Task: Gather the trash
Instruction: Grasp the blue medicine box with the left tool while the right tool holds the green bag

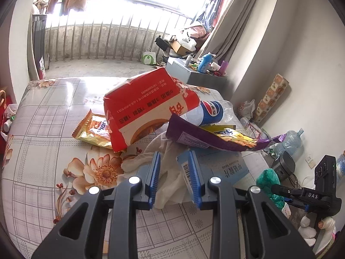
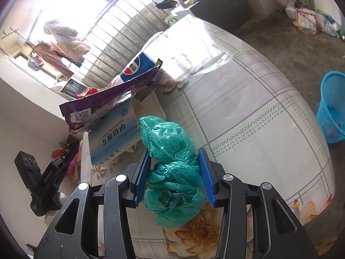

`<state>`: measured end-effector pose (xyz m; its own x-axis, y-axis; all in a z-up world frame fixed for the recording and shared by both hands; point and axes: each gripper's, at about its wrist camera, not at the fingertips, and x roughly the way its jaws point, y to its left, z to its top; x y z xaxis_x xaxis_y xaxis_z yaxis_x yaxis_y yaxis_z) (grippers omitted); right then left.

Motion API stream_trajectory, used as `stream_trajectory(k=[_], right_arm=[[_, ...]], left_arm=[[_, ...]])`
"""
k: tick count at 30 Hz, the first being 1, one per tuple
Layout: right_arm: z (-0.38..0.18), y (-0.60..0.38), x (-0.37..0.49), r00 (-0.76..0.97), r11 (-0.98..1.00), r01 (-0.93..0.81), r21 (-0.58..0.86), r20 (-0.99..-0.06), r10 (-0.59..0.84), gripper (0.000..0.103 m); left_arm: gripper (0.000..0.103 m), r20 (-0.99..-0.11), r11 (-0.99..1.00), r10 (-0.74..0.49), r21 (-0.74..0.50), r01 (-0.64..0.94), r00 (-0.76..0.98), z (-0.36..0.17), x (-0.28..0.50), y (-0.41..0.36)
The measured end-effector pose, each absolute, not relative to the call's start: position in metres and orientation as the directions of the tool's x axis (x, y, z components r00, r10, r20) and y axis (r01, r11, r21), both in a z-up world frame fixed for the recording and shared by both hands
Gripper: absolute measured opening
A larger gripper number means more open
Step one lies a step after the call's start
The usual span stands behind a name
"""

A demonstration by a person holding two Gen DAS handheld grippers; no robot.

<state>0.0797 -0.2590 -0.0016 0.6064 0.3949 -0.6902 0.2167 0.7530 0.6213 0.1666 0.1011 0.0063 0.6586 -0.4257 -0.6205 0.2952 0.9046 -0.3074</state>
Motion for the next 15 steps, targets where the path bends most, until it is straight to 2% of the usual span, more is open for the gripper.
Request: stream_trajectory(k=[9, 15], right_arm=[[0.001, -0.257, 0.123, 0.612, 0.776, 0.192, 0.6, -0.692, 0.383, 0.042], [-0.007, -0.254, 0.132, 0.588, 0.759, 0.166, 0.629, -0.681, 0.436, 0.042]], left_arm=[[0.026, -0.669, 0.91, -0.414, -0.285, 0.301, 0.618, -0.013, 0.212, 0.084], [0.026, -0.69, 0.882, -0.467, -0.321, 0.345, 0.553, -0.02, 0.216, 0.08]])
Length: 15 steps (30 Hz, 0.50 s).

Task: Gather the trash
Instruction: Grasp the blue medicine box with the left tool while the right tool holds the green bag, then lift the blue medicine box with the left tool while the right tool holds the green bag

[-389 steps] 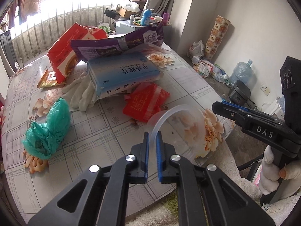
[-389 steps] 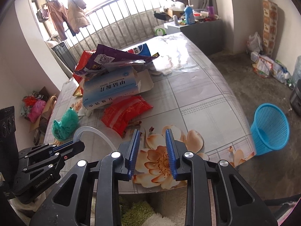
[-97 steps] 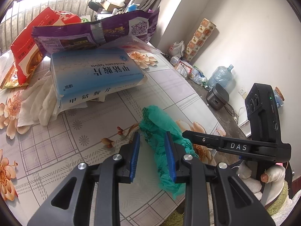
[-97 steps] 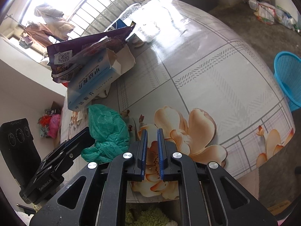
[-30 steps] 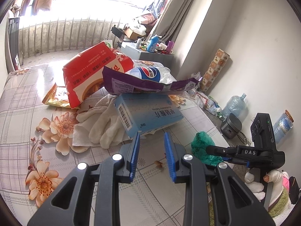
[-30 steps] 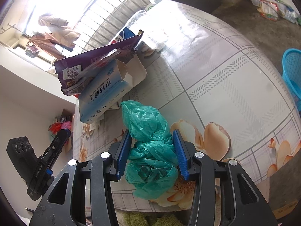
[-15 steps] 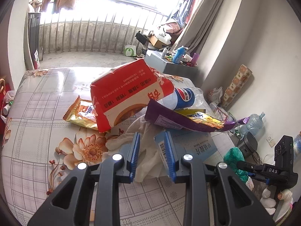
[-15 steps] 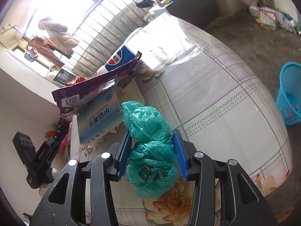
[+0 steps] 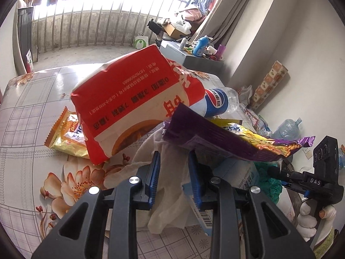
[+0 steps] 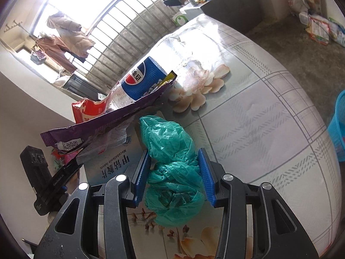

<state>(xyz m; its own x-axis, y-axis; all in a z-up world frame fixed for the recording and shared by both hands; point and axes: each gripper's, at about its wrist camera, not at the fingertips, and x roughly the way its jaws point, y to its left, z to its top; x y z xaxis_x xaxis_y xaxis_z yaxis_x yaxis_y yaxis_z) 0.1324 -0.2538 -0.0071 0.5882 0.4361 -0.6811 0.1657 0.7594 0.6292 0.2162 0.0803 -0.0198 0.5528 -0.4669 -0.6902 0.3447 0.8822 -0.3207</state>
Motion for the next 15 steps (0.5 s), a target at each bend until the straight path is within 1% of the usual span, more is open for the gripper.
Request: stream_trajectory(k=[6, 12, 15], right_arm=[[-0.014, -0.256, 0.123, 0.569, 0.741, 0.171, 0.649, -0.679, 0.464, 0.042], [-0.015, -0.259, 0.101, 0.557, 0.718, 0.178, 0.673, -0.67, 0.49, 0.042], [-0.017, -0.258, 0.089, 0.544, 0.697, 0.183, 0.693, -0.662, 0.515, 0.042]], left_arm=[[0.026, -0.723, 0.839, -0.528, -0.36, 0.409, 0.447, -0.024, 0.188, 0.065], [0.026, -0.728, 0.77, -0.606, -0.433, 0.47, 0.322, -0.028, 0.147, 0.047], [0.026, -0.734, 0.742, -0.622, -0.443, 0.502, 0.271, -0.033, 0.127, 0.033]])
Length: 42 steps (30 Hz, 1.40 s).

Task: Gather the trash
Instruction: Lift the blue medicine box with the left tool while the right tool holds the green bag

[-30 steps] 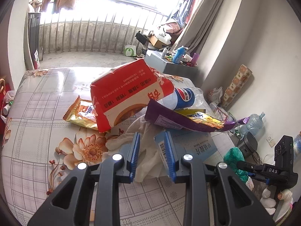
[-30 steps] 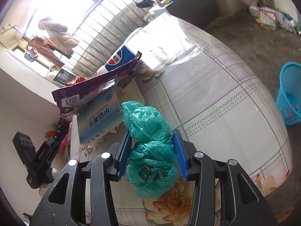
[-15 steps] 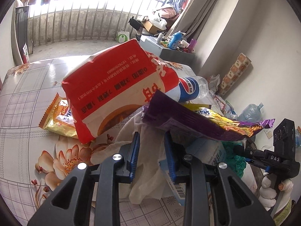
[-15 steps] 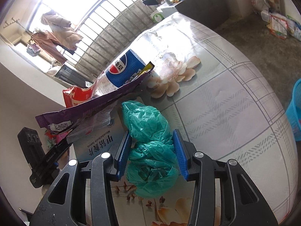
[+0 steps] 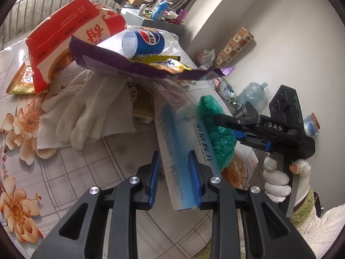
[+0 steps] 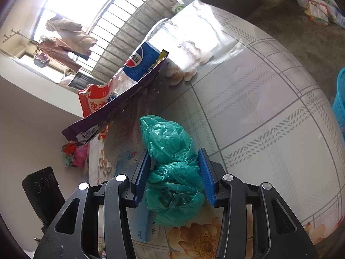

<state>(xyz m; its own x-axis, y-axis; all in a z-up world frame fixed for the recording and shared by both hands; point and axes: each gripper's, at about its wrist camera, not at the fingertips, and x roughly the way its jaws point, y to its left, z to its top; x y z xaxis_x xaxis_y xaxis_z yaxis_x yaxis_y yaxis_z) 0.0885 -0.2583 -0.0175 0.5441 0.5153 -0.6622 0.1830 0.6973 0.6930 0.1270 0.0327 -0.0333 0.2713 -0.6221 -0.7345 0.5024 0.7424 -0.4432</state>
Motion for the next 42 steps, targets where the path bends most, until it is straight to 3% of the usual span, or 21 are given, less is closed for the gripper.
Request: stream_trajectory(k=[12, 18, 23, 32, 42], right_arm=[[-0.02, -0.25, 0.036, 0.509, 0.662, 0.21, 0.719, -0.659, 0.554, 0.042], [-0.021, -0.246, 0.018, 0.5, 0.655, 0.205, 0.727, -0.653, 0.569, 0.042], [-0.013, -0.257, 0.019, 0.532, 0.686, 0.212, 0.696, -0.671, 0.516, 0.042], [-0.004, -0.271, 0.009, 0.582, 0.786, 0.241, 0.57, -0.733, 0.353, 0.043], [-0.003, -0.269, 0.011, 0.586, 0.833, 0.216, 0.51, -0.75, 0.307, 0.045]], left_arm=[[0.026, -0.746, 0.723, -0.633, -0.473, 0.503, 0.208, -0.038, 0.095, 0.022], [0.035, -0.749, 0.718, -0.638, -0.492, 0.492, 0.181, -0.039, 0.089, 0.027], [0.064, -0.76, 0.747, -0.615, -0.477, 0.463, 0.21, -0.037, 0.095, 0.02], [0.076, -0.797, 0.774, -0.558, -0.4, 0.49, 0.231, -0.039, 0.099, -0.012], [0.079, -0.846, 0.811, -0.471, -0.302, 0.501, 0.252, -0.052, 0.105, -0.039]])
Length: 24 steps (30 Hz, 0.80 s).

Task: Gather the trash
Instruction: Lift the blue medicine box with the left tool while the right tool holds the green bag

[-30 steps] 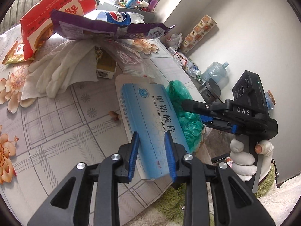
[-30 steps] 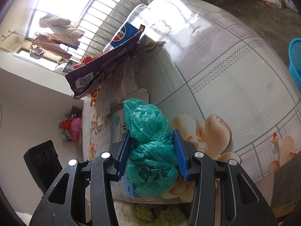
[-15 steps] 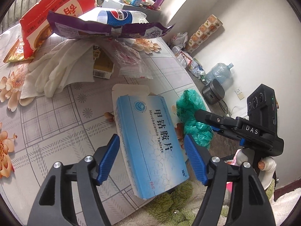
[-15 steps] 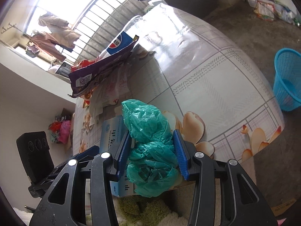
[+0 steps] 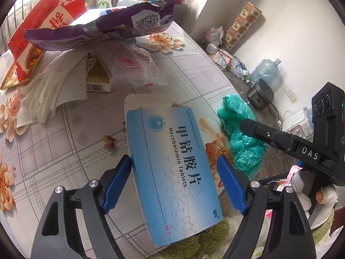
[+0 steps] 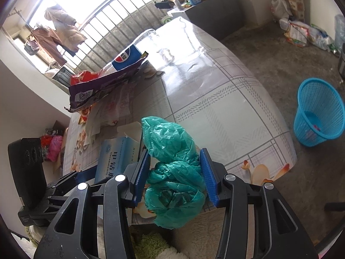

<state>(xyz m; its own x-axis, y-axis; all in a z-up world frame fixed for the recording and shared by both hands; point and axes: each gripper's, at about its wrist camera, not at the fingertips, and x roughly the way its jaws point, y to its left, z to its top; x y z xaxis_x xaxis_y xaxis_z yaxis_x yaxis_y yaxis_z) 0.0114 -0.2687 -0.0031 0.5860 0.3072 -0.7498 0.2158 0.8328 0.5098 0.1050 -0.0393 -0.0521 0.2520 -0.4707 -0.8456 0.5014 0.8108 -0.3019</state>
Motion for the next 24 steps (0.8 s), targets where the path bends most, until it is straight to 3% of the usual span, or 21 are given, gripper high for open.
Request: stream_trajectory(k=[13, 24], right_arm=[[-0.007, -0.27, 0.014, 0.574, 0.807, 0.214, 0.55, -0.74, 0.352, 0.054], [-0.014, -0.268, 0.016, 0.555, 0.794, 0.209, 0.571, -0.738, 0.385, 0.049]], left_arm=[[0.079, -0.86, 0.823, -0.447, -0.288, 0.49, 0.246, -0.065, 0.109, -0.044], [0.078, -0.857, 0.824, -0.452, -0.297, 0.482, 0.245, -0.064, 0.108, -0.04]])
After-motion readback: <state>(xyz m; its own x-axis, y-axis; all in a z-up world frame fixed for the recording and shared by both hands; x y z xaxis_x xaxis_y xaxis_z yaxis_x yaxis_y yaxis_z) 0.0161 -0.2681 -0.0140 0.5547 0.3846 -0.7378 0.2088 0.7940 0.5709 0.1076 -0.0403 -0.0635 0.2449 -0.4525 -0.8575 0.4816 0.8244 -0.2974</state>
